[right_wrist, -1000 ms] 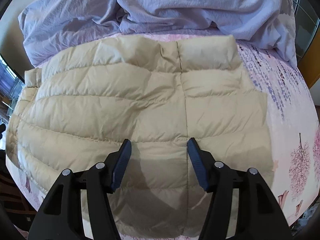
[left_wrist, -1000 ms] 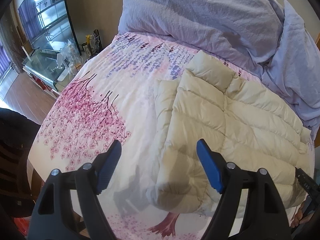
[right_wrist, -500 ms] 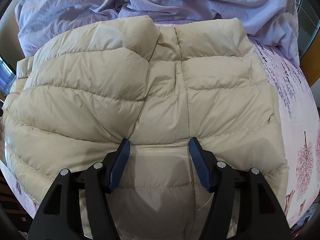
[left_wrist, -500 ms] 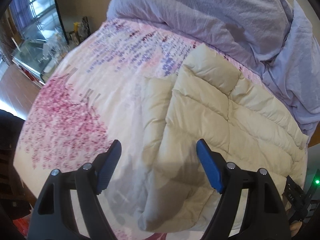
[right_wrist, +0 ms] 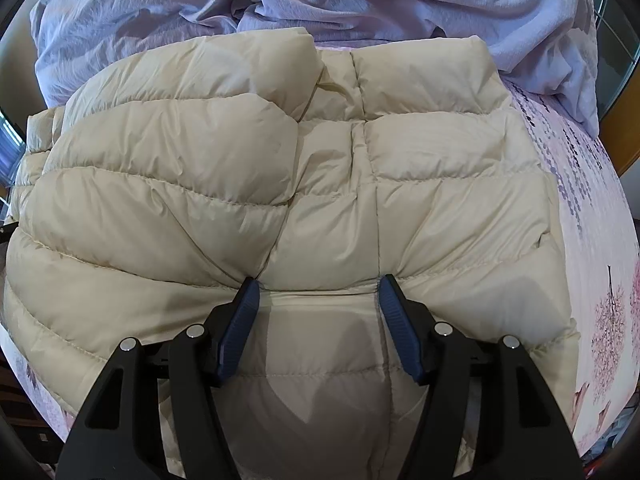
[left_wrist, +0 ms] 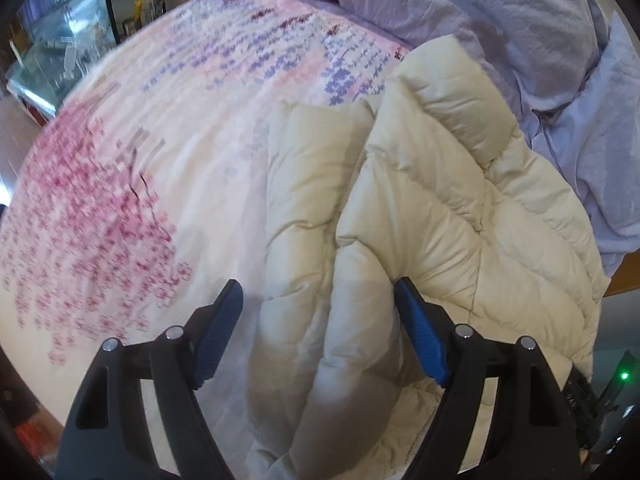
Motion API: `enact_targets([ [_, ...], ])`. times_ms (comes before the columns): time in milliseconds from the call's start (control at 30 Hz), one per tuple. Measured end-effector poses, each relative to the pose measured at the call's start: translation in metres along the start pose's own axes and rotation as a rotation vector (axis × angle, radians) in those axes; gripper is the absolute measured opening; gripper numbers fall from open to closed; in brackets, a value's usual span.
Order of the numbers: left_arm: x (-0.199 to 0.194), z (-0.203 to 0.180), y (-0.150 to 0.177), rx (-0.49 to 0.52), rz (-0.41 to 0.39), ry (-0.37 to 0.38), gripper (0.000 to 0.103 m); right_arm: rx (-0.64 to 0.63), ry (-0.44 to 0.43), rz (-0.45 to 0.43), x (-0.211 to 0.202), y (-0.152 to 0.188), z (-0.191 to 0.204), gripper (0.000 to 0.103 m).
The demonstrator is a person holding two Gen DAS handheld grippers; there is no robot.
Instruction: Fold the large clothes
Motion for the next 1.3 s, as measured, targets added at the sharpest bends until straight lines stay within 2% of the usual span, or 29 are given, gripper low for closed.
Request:
enact_targets([
  [133, 0.003, 0.003, 0.002, -0.022, -0.003, 0.029, 0.074, 0.001, 0.0, -0.001, 0.0, 0.0, 0.001, 0.064],
  [233, 0.002, 0.003, 0.004, -0.032, 0.002, 0.087, 0.056, 0.001, 0.002, -0.002, -0.001, 0.001, 0.0, 0.064],
  [333, 0.003, 0.002, 0.006, -0.056, 0.003, 0.123, 0.047, 0.001, 0.006, -0.004, 0.0, 0.0, 0.001, 0.064],
  [467, 0.001, 0.0, 0.013, -0.059, 0.008, 0.137, 0.044, -0.002, 0.009, -0.004, 0.001, -0.001, 0.001, 0.065],
  [600, -0.004, -0.008, 0.018, -0.033, -0.002, 0.115, 0.043, -0.006, 0.014, -0.004, 0.001, -0.002, 0.001, 0.065],
  [667, -0.011, -0.013, 0.014, -0.022, -0.012, 0.117, 0.028, -0.007, 0.015, -0.004, 0.001, -0.002, 0.002, 0.065],
  [767, -0.025, -0.018, 0.014, -0.014, -0.049, 0.14, 0.017, -0.007, 0.015, -0.004, 0.001, -0.003, 0.002, 0.065],
  [967, -0.07, -0.04, 0.013, 0.023, -0.135, 0.228, 0.013, -0.005, 0.016, -0.004, 0.001, -0.003, 0.003, 0.065],
  [1133, -0.117, -0.078, 0.018, 0.092, -0.203, 0.328, 0.013, -0.006, 0.015, -0.001, 0.002, -0.003, 0.003, 0.065],
  [1300, -0.145, -0.127, 0.024, 0.159, -0.221, 0.416, 0.013, -0.007, 0.016, 0.004, 0.004, -0.006, 0.004, 0.065],
])
Point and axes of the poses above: each gripper's, at about its wrist camera, not at the fingertips, and x roughly the way its jaws point, z to its left, y to its underside, the point moved 2 cm from there along x, roughly the way its jaws point, and after that the axes turned 7 degrees about z, right-handed, at the moved point
